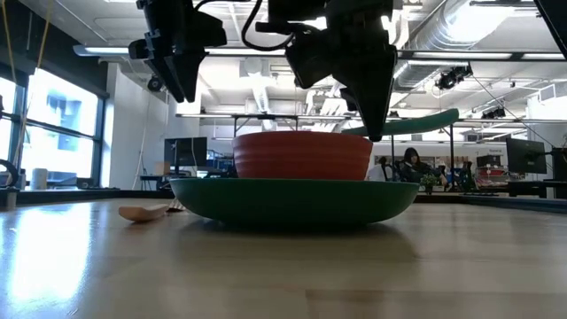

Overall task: Set table place
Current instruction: Put the blue spoon into the orange bowl on the green plate

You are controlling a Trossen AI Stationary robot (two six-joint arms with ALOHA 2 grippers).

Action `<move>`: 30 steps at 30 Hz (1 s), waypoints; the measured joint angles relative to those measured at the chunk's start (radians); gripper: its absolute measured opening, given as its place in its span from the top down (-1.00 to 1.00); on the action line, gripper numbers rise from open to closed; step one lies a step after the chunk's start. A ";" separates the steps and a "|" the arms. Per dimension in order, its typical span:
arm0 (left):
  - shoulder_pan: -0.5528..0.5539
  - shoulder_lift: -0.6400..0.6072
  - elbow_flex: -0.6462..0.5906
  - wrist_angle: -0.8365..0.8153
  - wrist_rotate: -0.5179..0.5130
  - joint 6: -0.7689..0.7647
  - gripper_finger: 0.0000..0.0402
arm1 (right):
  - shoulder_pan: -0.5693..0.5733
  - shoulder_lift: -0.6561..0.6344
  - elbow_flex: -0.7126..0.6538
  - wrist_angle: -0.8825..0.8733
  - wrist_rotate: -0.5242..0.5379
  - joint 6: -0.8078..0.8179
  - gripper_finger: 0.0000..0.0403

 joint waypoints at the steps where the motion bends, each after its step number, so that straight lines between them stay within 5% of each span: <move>1: 0.000 0.000 0.000 0.000 0.000 0.000 0.35 | 0.000 0.000 0.000 0.000 0.000 0.000 0.95; 10: 0.000 0.000 0.000 0.002 -0.002 0.000 0.35 | 0.000 0.000 0.000 0.000 -0.014 0.004 0.91; 19: 0.000 0.000 0.000 0.003 -0.003 0.000 0.35 | 0.000 0.001 0.000 0.000 -0.010 0.004 0.66; 30: 0.000 0.000 0.000 0.003 -0.002 0.000 0.35 | -0.001 0.001 0.000 0.000 -0.005 0.021 0.64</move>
